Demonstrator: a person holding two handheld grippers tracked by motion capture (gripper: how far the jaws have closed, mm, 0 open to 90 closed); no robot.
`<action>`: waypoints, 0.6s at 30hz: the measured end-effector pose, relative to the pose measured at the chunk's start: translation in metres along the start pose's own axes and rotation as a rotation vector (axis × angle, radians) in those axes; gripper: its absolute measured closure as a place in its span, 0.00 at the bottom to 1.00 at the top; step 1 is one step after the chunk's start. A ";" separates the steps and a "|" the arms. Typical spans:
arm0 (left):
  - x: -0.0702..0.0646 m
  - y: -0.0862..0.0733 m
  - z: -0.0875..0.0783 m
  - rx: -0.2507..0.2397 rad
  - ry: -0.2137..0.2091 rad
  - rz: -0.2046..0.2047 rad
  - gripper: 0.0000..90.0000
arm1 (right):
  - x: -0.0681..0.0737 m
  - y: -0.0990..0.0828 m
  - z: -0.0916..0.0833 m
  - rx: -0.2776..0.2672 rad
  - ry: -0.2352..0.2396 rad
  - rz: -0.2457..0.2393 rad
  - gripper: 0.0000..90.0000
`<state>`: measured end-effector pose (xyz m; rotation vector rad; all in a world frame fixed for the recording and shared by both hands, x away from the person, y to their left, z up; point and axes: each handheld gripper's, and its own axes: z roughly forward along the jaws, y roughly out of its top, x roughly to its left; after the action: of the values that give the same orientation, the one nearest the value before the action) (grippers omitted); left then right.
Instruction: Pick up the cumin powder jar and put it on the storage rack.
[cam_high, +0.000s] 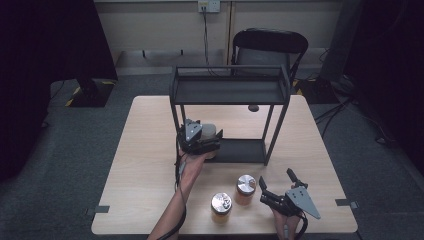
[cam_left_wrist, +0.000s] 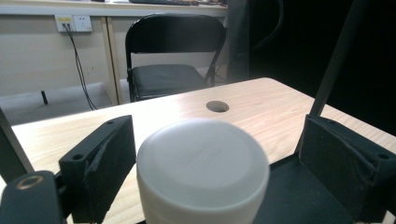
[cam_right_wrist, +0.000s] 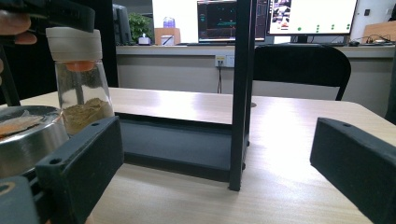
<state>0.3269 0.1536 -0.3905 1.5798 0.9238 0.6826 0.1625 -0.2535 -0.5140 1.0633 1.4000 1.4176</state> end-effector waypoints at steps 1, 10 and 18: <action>0.000 0.001 -0.001 -0.002 -0.005 0.001 0.12 | 0.000 0.000 0.000 0.000 0.000 0.000 0.02; -0.001 0.002 -0.006 -0.028 -0.011 0.013 0.12 | 0.000 0.000 0.000 0.000 -0.001 0.002 0.02; -0.007 -0.001 -0.010 -0.042 -0.033 0.013 0.09 | 0.000 0.000 0.000 0.001 -0.002 0.000 0.02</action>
<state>0.3150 0.1531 -0.3894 1.5568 0.8712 0.6789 0.1624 -0.2532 -0.5138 1.0650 1.3993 1.4156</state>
